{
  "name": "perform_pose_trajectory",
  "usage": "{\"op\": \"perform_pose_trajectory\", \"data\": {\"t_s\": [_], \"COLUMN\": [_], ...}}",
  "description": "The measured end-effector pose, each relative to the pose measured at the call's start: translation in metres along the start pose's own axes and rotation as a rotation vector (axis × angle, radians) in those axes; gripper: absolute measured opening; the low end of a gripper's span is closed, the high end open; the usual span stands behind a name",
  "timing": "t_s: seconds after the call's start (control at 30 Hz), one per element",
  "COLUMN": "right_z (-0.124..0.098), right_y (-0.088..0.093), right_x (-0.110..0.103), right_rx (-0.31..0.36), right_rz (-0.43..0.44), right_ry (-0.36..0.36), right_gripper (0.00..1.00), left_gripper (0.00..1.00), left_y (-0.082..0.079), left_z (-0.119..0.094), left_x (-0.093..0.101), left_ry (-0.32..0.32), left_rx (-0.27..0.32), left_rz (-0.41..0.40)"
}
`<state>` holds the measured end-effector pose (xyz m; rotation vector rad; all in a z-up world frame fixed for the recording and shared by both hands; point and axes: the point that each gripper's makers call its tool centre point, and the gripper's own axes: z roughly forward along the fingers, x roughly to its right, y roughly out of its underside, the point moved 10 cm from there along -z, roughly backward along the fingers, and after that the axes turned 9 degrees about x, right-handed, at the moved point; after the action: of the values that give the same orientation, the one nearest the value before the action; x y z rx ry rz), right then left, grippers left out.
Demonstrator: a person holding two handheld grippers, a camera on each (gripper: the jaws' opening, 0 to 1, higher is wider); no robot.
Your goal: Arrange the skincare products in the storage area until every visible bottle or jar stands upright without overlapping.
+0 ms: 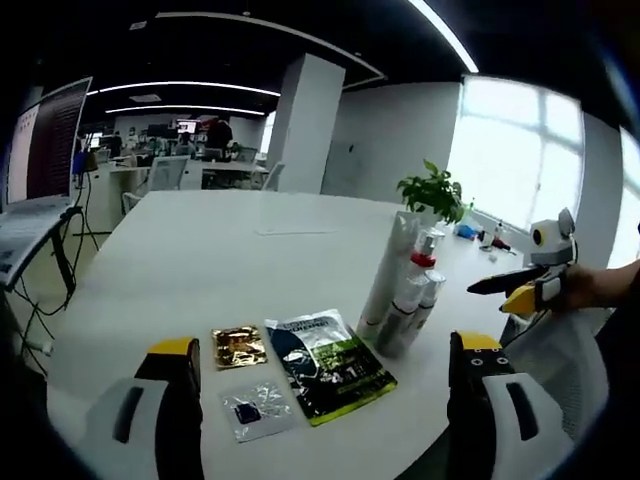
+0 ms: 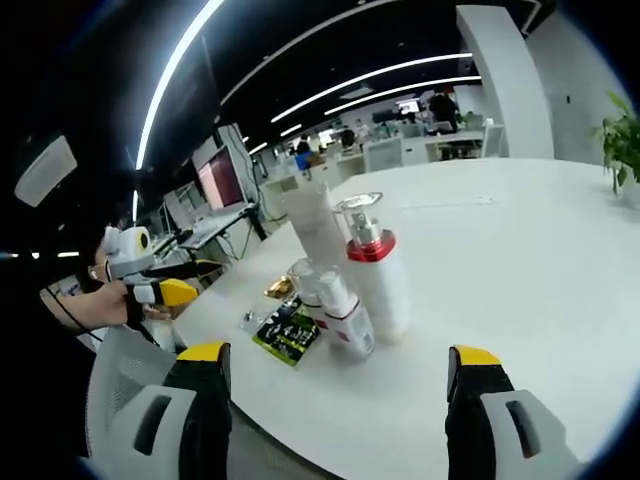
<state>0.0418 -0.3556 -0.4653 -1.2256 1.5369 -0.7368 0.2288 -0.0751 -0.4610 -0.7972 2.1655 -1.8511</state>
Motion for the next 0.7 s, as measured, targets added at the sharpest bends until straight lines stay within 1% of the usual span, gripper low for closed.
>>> {"op": "perform_pose_trajectory", "data": {"t_s": [0.2, 0.33, 0.43, 0.53, 0.7], "right_z": [-0.0009, 0.0001, -0.0002, 0.0002, 0.0013], "right_y": [-0.0004, 0.001, 0.0012, 0.0015, 0.0028], "right_x": [-0.0014, -0.0008, -0.0031, -0.003, -0.0016], "right_rx": [-0.001, -0.01, -0.018, -0.022, -0.028], "right_rz": [-0.002, -0.009, -0.017, -0.018, -0.021], "right_ry": [0.004, 0.001, -0.004, -0.006, -0.011], "right_gripper": [0.95, 0.94, 0.94, 0.94, 0.94], "left_gripper": [0.98, 0.98, 0.98, 0.97, 0.97], "left_y": [0.0006, 0.0017, 0.0018, 0.0025, 0.0021], "left_z": [-0.0018, -0.0028, -0.0035, -0.0046, -0.0054], "left_x": [0.0016, -0.0031, -0.0026, -0.0025, -0.0042], "left_ry": [0.006, -0.006, -0.021, -0.028, -0.038], "left_rx": [-0.011, -0.011, -0.008, -0.014, -0.007], "left_rz": [0.011, -0.01, -0.009, -0.03, -0.029]}}
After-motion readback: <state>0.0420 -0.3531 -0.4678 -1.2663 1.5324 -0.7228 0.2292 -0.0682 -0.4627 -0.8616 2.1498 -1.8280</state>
